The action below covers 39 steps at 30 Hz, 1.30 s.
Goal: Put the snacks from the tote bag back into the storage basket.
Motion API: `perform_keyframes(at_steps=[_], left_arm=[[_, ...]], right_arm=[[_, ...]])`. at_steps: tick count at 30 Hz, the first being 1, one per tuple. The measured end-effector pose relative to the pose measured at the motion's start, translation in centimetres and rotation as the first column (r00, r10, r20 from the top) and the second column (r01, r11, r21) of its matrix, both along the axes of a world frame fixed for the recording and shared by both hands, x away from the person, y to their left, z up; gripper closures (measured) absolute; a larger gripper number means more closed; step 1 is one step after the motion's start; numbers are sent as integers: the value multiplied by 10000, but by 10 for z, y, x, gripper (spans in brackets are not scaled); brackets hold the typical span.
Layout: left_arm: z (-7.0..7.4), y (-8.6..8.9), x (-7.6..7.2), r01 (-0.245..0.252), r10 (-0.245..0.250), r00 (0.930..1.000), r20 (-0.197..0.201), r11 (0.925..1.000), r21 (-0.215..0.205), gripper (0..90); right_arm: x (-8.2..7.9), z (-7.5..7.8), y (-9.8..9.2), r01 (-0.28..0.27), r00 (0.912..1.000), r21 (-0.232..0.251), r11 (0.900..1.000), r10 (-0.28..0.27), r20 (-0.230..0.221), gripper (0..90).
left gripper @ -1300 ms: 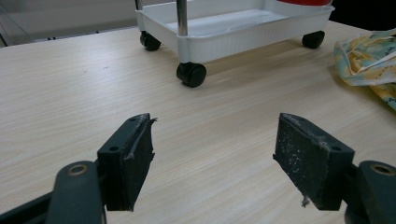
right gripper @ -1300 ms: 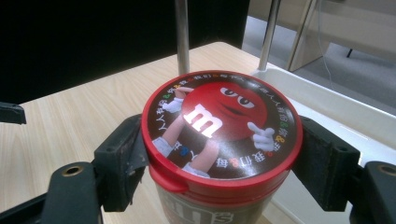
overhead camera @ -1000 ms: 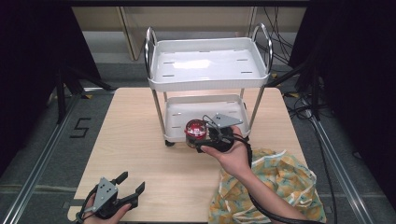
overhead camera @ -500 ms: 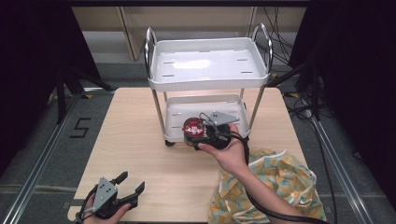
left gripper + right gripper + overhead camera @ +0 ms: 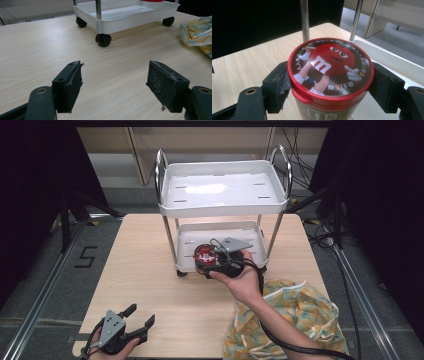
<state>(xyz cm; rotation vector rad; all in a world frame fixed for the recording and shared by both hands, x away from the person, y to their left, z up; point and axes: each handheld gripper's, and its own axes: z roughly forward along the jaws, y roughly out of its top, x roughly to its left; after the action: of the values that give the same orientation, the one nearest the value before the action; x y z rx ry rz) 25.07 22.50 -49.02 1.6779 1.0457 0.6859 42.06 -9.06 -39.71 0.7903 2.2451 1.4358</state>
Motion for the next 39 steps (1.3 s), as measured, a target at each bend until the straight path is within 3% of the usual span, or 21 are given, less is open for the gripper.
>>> perform_keyframes(at_steps=[2,4,7,13,16,19,20,21,22,23,25,27,30,32,39], left_arm=[[0,0,0,2,-2,10000,-1,10000,0,273],[0,-1,0,6,-6,10000,16,10000,-48,273],[0,0,0,6,-6,10000,8,10000,-33,273],[0,0,0,61,-61,10000,44,9999,106,274],[0,0,1,63,-63,10000,54,9999,96,273],[0,1,1,60,-60,10000,49,9999,97,273],[0,0,1,57,-58,10000,48,9999,82,273],[0,0,1,57,-57,10000,45,10000,82,274],[0,0,1,56,-56,10000,45,10000,82,274],[0,0,0,11,-11,10000,11,10000,15,274],[0,0,0,24,-25,10000,30,10000,33,273],[0,1,1,43,-43,10000,52,10000,85,274],[0,1,1,41,-41,10000,40,10000,73,274],[0,1,1,63,-63,10000,50,9999,94,274],[0,1,1,69,-70,10000,54,9999,84,274]], right_arm=[[1,0,1,-68,10000,23,10000,68,-61,262],[3,0,2,-41,9998,-84,10000,43,180,262],[3,1,3,-18,9999,-55,10000,17,-135,262],[9,-2,3,-42,9999,-81,10000,44,140,263],[9,-2,4,11,9998,15,10000,-11,-178,262],[12,-2,3,-74,9998,-51,10000,75,192,262],[11,-1,4,101,9999,-88,9999,-102,-102,262],[13,-1,2,167,9994,-236,9996,-160,299,262],[11,-1,4,184,9997,-73,9998,-185,-177,262],[13,-1,4,72,10000,-177,9998,-71,65,262],[13,-1,5,118,9999,-149,9998,-119,-66,262],[15,-1,5,100,9997,-239,9997,-95,232,262],[13,-1,8,240,9994,-120,9996,-243,-258,262],[17,-1,7,115,9997,-313,9994,-109,218,262],[21,-2,10,190,9998,-304,9994,-191,-27,262]])
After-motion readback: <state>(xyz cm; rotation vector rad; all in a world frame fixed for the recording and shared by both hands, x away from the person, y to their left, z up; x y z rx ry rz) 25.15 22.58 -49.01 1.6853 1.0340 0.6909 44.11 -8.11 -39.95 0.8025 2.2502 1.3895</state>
